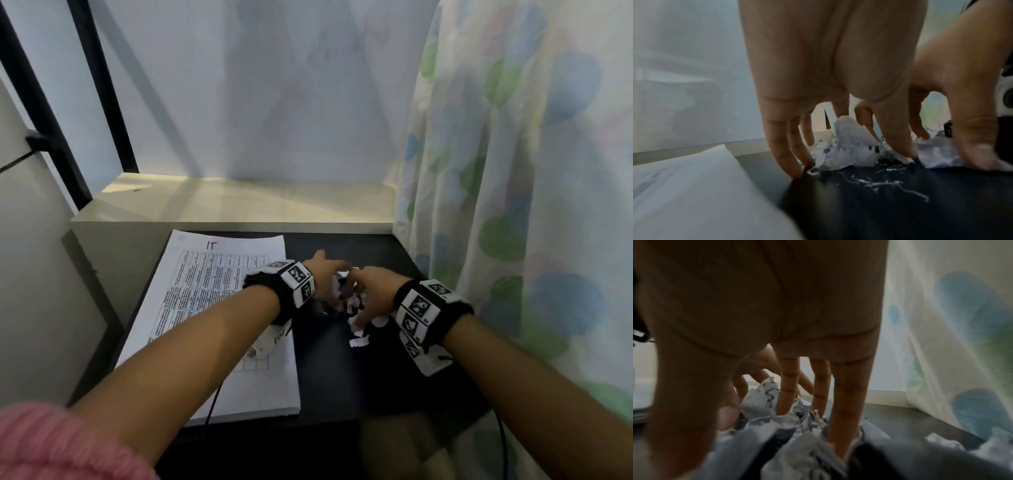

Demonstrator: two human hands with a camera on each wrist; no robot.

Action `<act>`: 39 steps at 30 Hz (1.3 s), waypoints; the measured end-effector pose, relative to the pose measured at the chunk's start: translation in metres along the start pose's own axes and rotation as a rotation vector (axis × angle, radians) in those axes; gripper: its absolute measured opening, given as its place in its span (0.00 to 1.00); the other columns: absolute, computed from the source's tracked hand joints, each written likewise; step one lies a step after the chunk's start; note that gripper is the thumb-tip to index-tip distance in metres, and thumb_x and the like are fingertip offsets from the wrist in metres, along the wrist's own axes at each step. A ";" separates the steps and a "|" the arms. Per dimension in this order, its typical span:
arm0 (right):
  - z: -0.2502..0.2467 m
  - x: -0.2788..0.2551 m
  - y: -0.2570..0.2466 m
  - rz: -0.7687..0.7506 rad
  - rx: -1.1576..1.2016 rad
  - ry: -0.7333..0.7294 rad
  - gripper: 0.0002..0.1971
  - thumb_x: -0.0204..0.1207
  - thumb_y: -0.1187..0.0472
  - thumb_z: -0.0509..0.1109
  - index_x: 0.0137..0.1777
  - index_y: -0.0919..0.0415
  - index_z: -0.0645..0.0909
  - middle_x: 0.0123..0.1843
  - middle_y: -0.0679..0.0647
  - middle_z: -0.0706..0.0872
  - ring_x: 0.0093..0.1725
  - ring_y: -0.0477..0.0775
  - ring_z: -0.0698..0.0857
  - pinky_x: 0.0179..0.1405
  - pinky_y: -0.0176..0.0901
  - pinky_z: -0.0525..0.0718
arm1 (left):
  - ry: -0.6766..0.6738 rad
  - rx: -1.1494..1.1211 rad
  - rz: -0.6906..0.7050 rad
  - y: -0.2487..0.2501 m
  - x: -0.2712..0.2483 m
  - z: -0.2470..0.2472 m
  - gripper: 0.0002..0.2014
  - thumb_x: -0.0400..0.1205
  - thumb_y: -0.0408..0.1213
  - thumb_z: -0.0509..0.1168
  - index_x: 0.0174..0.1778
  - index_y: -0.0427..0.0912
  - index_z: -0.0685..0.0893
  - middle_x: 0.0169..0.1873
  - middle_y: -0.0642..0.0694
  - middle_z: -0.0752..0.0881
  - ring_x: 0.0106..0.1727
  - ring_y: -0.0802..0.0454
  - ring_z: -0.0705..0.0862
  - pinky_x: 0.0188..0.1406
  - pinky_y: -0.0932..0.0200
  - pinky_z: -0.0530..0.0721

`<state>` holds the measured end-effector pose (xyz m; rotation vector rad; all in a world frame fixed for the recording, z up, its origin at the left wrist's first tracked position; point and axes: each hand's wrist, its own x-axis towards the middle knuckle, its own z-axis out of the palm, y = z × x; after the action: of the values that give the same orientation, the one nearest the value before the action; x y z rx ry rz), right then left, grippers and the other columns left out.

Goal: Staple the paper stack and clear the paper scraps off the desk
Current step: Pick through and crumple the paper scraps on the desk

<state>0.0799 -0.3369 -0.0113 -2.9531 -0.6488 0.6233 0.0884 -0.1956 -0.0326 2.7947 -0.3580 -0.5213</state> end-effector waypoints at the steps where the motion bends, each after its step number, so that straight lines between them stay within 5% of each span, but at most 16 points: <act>1: 0.001 0.004 0.000 -0.004 -0.029 -0.013 0.30 0.59 0.55 0.83 0.62 0.55 0.80 0.60 0.51 0.83 0.60 0.54 0.84 0.53 0.39 0.80 | -0.016 0.042 0.016 0.003 0.003 0.002 0.40 0.68 0.48 0.76 0.76 0.53 0.67 0.68 0.38 0.70 0.68 0.36 0.76 0.68 0.44 0.79; 3: 0.001 0.009 -0.002 -0.003 -0.086 -0.044 0.29 0.59 0.56 0.83 0.62 0.54 0.81 0.64 0.53 0.82 0.62 0.56 0.83 0.56 0.42 0.82 | -0.014 0.107 0.052 0.008 0.008 0.004 0.31 0.72 0.45 0.75 0.70 0.45 0.76 0.66 0.38 0.78 0.69 0.39 0.75 0.67 0.49 0.78; 6: -0.004 0.011 -0.002 0.003 -0.097 -0.065 0.22 0.63 0.59 0.81 0.58 0.56 0.84 0.58 0.55 0.84 0.57 0.57 0.85 0.49 0.42 0.80 | 0.047 0.098 0.063 0.010 0.013 0.000 0.22 0.74 0.38 0.73 0.64 0.37 0.82 0.63 0.37 0.84 0.67 0.38 0.80 0.62 0.52 0.78; 10: -0.019 0.012 0.007 0.026 0.048 0.049 0.10 0.63 0.65 0.79 0.45 0.57 0.88 0.43 0.52 0.86 0.44 0.51 0.85 0.45 0.41 0.83 | 0.143 0.009 -0.038 0.001 0.018 -0.012 0.24 0.74 0.38 0.73 0.66 0.37 0.82 0.64 0.38 0.84 0.65 0.40 0.83 0.62 0.52 0.81; 14: -0.034 0.020 0.021 0.079 0.115 0.108 0.08 0.65 0.67 0.78 0.44 0.60 0.89 0.49 0.57 0.92 0.47 0.55 0.91 0.52 0.45 0.89 | 0.204 -0.025 -0.129 -0.013 0.021 -0.022 0.29 0.73 0.39 0.73 0.70 0.38 0.76 0.69 0.38 0.79 0.70 0.41 0.78 0.67 0.51 0.78; 16: -0.039 0.021 0.022 0.089 0.123 0.104 0.09 0.65 0.67 0.79 0.46 0.60 0.88 0.51 0.57 0.92 0.44 0.53 0.89 0.52 0.47 0.89 | 0.167 -0.050 -0.175 -0.019 0.023 -0.021 0.35 0.70 0.46 0.75 0.73 0.44 0.71 0.70 0.39 0.75 0.72 0.39 0.74 0.69 0.47 0.78; 19: -0.035 0.020 0.016 0.056 0.054 0.026 0.18 0.65 0.61 0.81 0.55 0.60 0.85 0.51 0.52 0.87 0.45 0.50 0.82 0.38 0.39 0.84 | 0.160 0.029 -0.187 -0.020 0.023 -0.015 0.35 0.69 0.52 0.73 0.71 0.48 0.70 0.68 0.40 0.74 0.72 0.37 0.69 0.70 0.41 0.75; 24: -0.015 0.032 0.005 0.067 -0.227 -0.088 0.25 0.65 0.56 0.79 0.62 0.59 0.81 0.64 0.57 0.83 0.62 0.60 0.83 0.59 0.48 0.83 | 0.268 0.043 0.031 0.006 0.008 -0.003 0.28 0.72 0.45 0.73 0.66 0.41 0.74 0.65 0.36 0.71 0.68 0.36 0.71 0.67 0.41 0.77; 28: -0.016 0.031 0.011 0.121 -0.186 -0.053 0.20 0.67 0.61 0.77 0.60 0.61 0.83 0.60 0.58 0.86 0.59 0.59 0.86 0.51 0.43 0.82 | 0.111 0.065 0.086 0.016 0.009 0.011 0.33 0.69 0.46 0.76 0.68 0.42 0.73 0.66 0.37 0.73 0.68 0.37 0.74 0.67 0.44 0.77; 31: -0.023 0.027 0.023 0.144 -0.125 0.051 0.18 0.63 0.64 0.79 0.55 0.58 0.85 0.59 0.56 0.87 0.58 0.56 0.86 0.48 0.40 0.81 | 0.081 0.101 0.133 0.017 0.012 0.015 0.26 0.72 0.43 0.74 0.66 0.43 0.80 0.65 0.41 0.80 0.69 0.42 0.74 0.66 0.50 0.76; 34: -0.023 0.023 0.030 0.145 -0.122 -0.018 0.25 0.61 0.59 0.82 0.60 0.57 0.84 0.61 0.54 0.86 0.59 0.56 0.85 0.52 0.41 0.82 | 0.049 0.092 0.123 0.018 0.017 0.013 0.17 0.74 0.37 0.72 0.60 0.41 0.87 0.61 0.41 0.84 0.63 0.42 0.81 0.59 0.52 0.81; 36: -0.019 0.022 0.031 0.137 -0.078 -0.073 0.26 0.62 0.58 0.82 0.62 0.57 0.83 0.59 0.54 0.86 0.53 0.54 0.85 0.44 0.36 0.81 | 0.082 0.074 0.097 0.018 0.020 0.009 0.14 0.75 0.36 0.70 0.57 0.40 0.88 0.57 0.41 0.86 0.61 0.42 0.83 0.55 0.53 0.82; 39: -0.013 0.024 0.029 0.138 -0.024 -0.095 0.20 0.65 0.62 0.80 0.58 0.61 0.86 0.48 0.54 0.85 0.32 0.48 0.81 0.18 0.26 0.78 | 0.188 0.019 0.064 0.015 0.022 0.000 0.13 0.77 0.33 0.69 0.57 0.41 0.87 0.60 0.41 0.86 0.62 0.43 0.84 0.61 0.54 0.82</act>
<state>0.1164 -0.3533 -0.0122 -3.0262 -0.4642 0.7764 0.1057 -0.2163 -0.0349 2.8105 -0.4120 -0.2396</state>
